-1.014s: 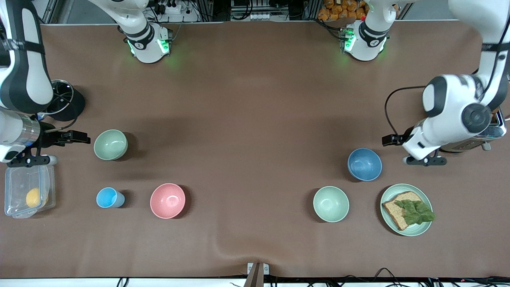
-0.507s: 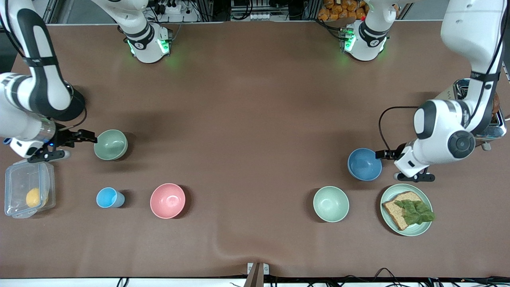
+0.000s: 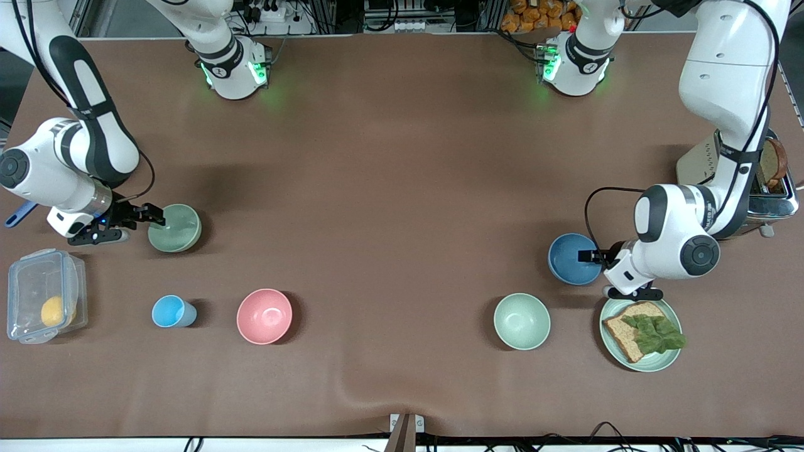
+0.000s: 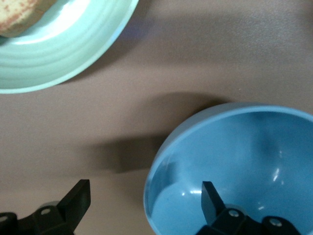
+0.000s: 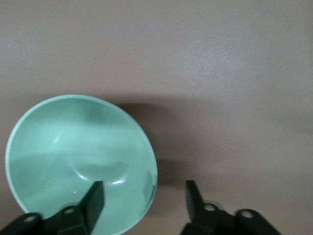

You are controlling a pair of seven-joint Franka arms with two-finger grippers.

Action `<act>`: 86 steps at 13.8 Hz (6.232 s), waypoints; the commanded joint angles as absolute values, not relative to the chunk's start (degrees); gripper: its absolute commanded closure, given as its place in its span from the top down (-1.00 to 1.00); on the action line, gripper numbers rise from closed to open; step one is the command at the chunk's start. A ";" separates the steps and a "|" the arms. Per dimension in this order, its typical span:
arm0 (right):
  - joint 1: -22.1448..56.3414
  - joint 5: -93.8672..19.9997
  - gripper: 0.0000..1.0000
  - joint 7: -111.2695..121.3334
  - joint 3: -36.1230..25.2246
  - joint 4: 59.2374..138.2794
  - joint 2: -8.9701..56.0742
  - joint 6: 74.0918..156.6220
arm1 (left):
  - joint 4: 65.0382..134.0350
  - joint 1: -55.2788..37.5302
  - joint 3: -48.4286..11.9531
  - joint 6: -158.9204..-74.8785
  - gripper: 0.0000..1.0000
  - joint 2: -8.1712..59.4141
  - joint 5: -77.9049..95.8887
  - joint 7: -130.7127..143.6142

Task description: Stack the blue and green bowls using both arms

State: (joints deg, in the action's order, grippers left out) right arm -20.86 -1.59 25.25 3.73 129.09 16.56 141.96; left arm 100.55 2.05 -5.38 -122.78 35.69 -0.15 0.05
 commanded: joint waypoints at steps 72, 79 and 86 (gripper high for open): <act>38.42 -23.15 1.00 -86.05 0.62 111.44 26.37 138.96 | 111.36 -8.34 -25.75 -122.16 -1.00 17.48 10.72 31.72; 38.14 -48.58 1.00 -73.58 0.62 113.90 30.94 145.27 | 105.04 -14.14 -25.67 -123.93 -1.00 25.21 8.18 38.22; 36.65 -55.46 1.00 -69.61 0.62 114.17 31.29 144.76 | 99.85 -18.63 -25.58 -124.89 -1.00 32.60 3.96 44.03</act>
